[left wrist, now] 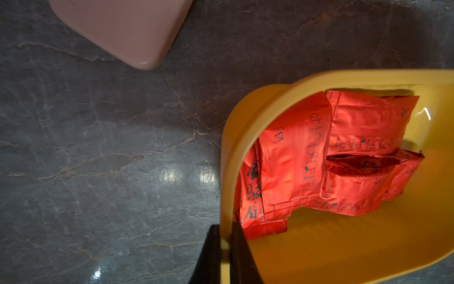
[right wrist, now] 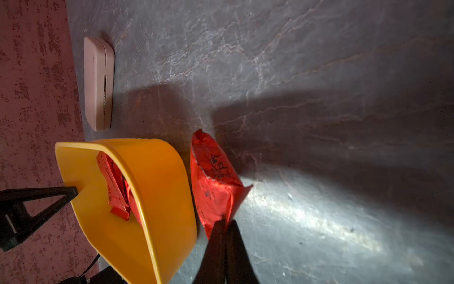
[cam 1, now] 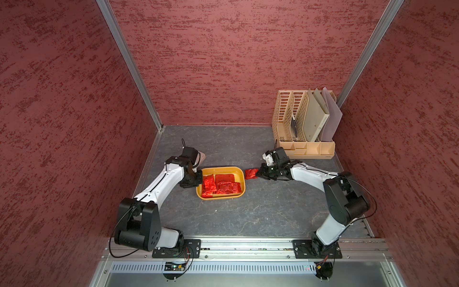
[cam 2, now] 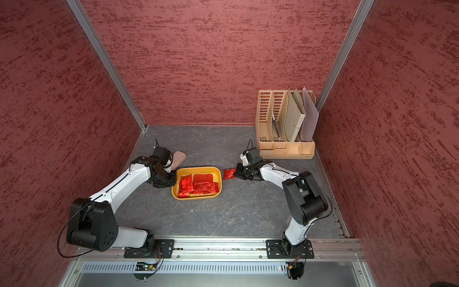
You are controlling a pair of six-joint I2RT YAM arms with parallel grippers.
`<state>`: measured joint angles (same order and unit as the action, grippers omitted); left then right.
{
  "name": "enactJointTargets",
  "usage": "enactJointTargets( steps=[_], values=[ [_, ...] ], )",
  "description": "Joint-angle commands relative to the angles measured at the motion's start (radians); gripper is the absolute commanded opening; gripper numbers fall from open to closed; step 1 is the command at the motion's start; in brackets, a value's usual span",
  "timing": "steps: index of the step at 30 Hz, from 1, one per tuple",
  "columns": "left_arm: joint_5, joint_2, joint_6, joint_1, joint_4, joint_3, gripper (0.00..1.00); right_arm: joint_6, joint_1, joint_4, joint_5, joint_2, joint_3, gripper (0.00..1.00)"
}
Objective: Take the tea bags out of the storage box
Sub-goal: Place the tea bag at the center of the board.
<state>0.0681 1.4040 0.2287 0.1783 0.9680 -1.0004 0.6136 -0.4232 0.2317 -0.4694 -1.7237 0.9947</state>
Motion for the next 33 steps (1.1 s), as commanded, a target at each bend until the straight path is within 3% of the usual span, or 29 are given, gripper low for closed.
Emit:
enactJointTargets(
  steps=[1, 16, 24, 28, 33],
  values=[
    [-0.012, -0.021, 0.004, -0.010, -0.020, 0.006, 0.00, 0.045, 0.003, -0.082, 0.022, -0.025, 0.003, 0.00],
    [-0.013, -0.020, 0.004, -0.016, -0.020, 0.007, 0.00, 0.062, 0.054, -0.115, 0.037, 0.009, -0.084, 0.00],
    [-0.013, -0.020, 0.004, -0.017, -0.019, 0.006, 0.00, 0.302, 0.073, -0.354, 0.046, 0.065, -0.264, 0.00],
    [-0.013, -0.019, 0.004, -0.016, -0.019, 0.007, 0.00, 0.405, 0.062, -0.465, -0.024, 0.064, -0.321, 0.29],
    [-0.011, -0.020, 0.004, -0.017, -0.019, 0.007, 0.00, 0.376, 0.028, -0.385, -0.085, 0.152, -0.364, 0.44]
  ],
)
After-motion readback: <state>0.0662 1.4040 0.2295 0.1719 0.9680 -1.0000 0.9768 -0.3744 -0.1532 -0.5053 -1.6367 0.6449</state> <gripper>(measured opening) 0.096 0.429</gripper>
